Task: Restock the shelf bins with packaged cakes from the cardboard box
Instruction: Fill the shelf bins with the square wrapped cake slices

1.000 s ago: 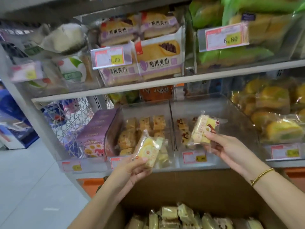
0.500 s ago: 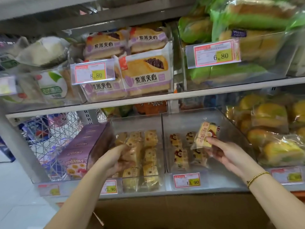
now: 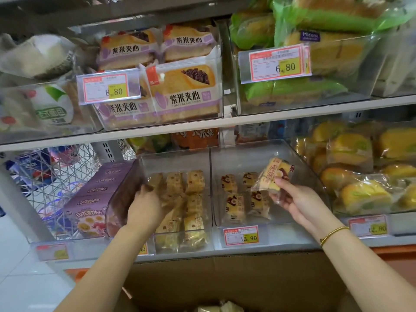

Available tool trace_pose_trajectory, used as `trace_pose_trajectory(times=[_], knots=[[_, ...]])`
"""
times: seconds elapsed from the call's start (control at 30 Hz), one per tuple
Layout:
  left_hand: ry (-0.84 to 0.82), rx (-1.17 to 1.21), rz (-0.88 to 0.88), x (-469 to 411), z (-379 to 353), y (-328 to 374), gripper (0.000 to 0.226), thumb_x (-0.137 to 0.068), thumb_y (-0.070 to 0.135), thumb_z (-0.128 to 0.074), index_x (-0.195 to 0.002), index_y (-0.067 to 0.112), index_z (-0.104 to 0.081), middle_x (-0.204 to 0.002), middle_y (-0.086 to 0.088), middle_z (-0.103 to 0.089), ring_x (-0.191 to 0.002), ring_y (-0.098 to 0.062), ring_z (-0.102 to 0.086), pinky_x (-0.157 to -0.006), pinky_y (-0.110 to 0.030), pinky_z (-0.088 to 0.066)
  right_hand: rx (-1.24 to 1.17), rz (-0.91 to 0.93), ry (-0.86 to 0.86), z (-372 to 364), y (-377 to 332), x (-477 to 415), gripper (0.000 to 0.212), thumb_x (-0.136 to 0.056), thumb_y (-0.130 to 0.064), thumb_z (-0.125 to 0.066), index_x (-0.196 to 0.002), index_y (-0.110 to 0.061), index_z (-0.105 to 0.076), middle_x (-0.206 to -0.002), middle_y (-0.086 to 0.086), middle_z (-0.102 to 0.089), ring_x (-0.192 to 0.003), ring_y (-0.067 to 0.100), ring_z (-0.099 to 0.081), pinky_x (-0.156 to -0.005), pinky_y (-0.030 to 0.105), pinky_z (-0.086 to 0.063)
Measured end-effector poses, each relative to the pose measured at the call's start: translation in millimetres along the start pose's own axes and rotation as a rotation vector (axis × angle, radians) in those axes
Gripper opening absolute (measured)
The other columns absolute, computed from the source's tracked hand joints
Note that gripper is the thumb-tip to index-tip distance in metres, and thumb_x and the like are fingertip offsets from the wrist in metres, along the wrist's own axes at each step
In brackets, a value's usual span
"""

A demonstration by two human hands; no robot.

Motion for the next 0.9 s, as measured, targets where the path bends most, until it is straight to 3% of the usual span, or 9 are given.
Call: trace_pose_trajectory(times=[0.1, 0.2, 0.4, 0.53, 0.63, 0.7, 0.73, 0.83, 0.9], knots=[[-0.108, -0.082, -0.135, -6, -3, -6, 0.059, -0.079, 0.045, -0.072, -0.133, 0.03, -0.053, -0.133, -0.004, -0.051, -0.121, -0.025, -0.049, -0.096, -0.035, -0.046, -0.088, 0.021, 0.025, 0, 0, 3, 0.011, -0.093, -0.012, -0.056, -0.1, -0.005, -0.059, -0.107, 0.015, -0.066, -0.102, 0.025, -0.063, -0.083, 0.032, -0.053], [-0.033, -0.081, -0.123, -11, -6, -6, 0.051, -0.08, 0.037, -0.074, -0.126, 0.022, -0.058, -0.127, -0.001, -0.054, -0.113, -0.022, -0.054, -0.089, -0.032, -0.05, -0.078, 0.022, 0.016, 1, 0, 4, 0.013, -0.095, -0.014, -0.054, -0.103, -0.005, -0.058, -0.11, 0.016, -0.065, -0.105, 0.027, -0.062, -0.078, 0.031, -0.055], [-0.026, -0.041, -0.024, -12, -9, 3, 0.076, -0.082, 0.036, -0.071, -0.146, 0.019, -0.034, -0.128, -0.009, -0.048, -0.117, -0.027, -0.051, -0.084, -0.036, -0.051, 0.011, 0.027, -0.065, 2, 1, 8, 0.019, -0.094, -0.006, -0.052, -0.113, -0.008, -0.058, -0.114, 0.014, -0.066, -0.106, 0.026, -0.062, -0.082, 0.033, -0.052], [0.004, -0.043, 0.0, 3, 1, 25, 0.054, -0.086, 0.027, -0.065, -0.136, 0.016, -0.046, -0.126, -0.01, -0.046, -0.115, -0.028, -0.049, -0.084, -0.033, -0.049, 0.027, 0.028, -0.065, 2, 1, 8, 0.023, -0.093, 0.002, -0.051, -0.113, -0.006, -0.058, -0.108, 0.012, -0.068, -0.098, 0.023, -0.064, -0.079, 0.031, -0.052], [0.108, 0.23, -0.15, 25, 15, 69, 0.036, -0.09, 0.026, -0.058, -0.125, 0.019, -0.052, -0.119, -0.005, -0.055, -0.102, -0.02, -0.056, -0.076, -0.023, -0.048, 0.056, 0.043, -0.058, 0, 0, 8, 0.019, -0.091, 0.004, -0.052, -0.107, -0.002, -0.061, -0.1, 0.012, -0.071, -0.092, 0.021, -0.067, -0.075, 0.028, -0.051], [0.05, 0.515, -0.203, 33, 26, 98, 0.027, -0.093, 0.025, -0.056, -0.12, 0.022, -0.056, -0.107, -0.001, -0.063, -0.083, -0.012, -0.057, -0.065, -0.019, -0.043, 0.064, 0.056, -0.051, -1, 0, 9, 0.018, -0.09, 0.004, -0.055, -0.105, -0.001, -0.062, -0.096, 0.012, -0.073, -0.089, 0.02, -0.068, -0.074, 0.027, -0.051], [0.027, 0.607, -0.204, 34, 30, 109, 0.027, -0.094, 0.028, -0.056, -0.12, 0.021, -0.057, -0.105, 0.0, -0.064, -0.083, -0.011, -0.057, -0.067, -0.019, -0.043, 0.065, 0.059, -0.051, -1, 0, 10, 0.016, -0.089, 0.003, -0.056, -0.102, -0.001, -0.063, -0.094, 0.011, -0.073, -0.089, 0.02, -0.068, -0.075, 0.027, -0.051], [0.025, 0.716, -0.204, 28, 35, 124, 0.043, -0.091, 0.042, -0.058, -0.127, 0.017, -0.057, -0.119, 0.001, -0.063, -0.106, -0.013, -0.057, -0.083, -0.021, -0.044, 0.12, 0.05, -0.11, -2, -1, 16, 0.018, -0.086, 0.001, -0.059, -0.103, 0.0, -0.063, -0.098, 0.012, -0.073, -0.094, 0.022, -0.066, -0.079, 0.027, -0.05], [-0.119, 0.769, -0.265, 26, 36, 132, 0.062, -0.084, 0.056, -0.061, -0.13, 0.016, -0.055, -0.123, 0.004, -0.062, -0.109, -0.011, -0.058, -0.089, -0.022, -0.047, 0.113, 0.024, -0.162, -7, 0, 21, 0.026, -0.084, 0.001, -0.06, -0.111, 0.003, -0.061, -0.106, 0.016, -0.071, -0.099, 0.025, -0.068, -0.082, 0.029, -0.053]])
Point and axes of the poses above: each hand's wrist, its own x-axis away from the middle knuckle, its own z-axis out of the back of the hand, y = z × x, the point moved 1 cm from there along -x, towards the middle knuckle
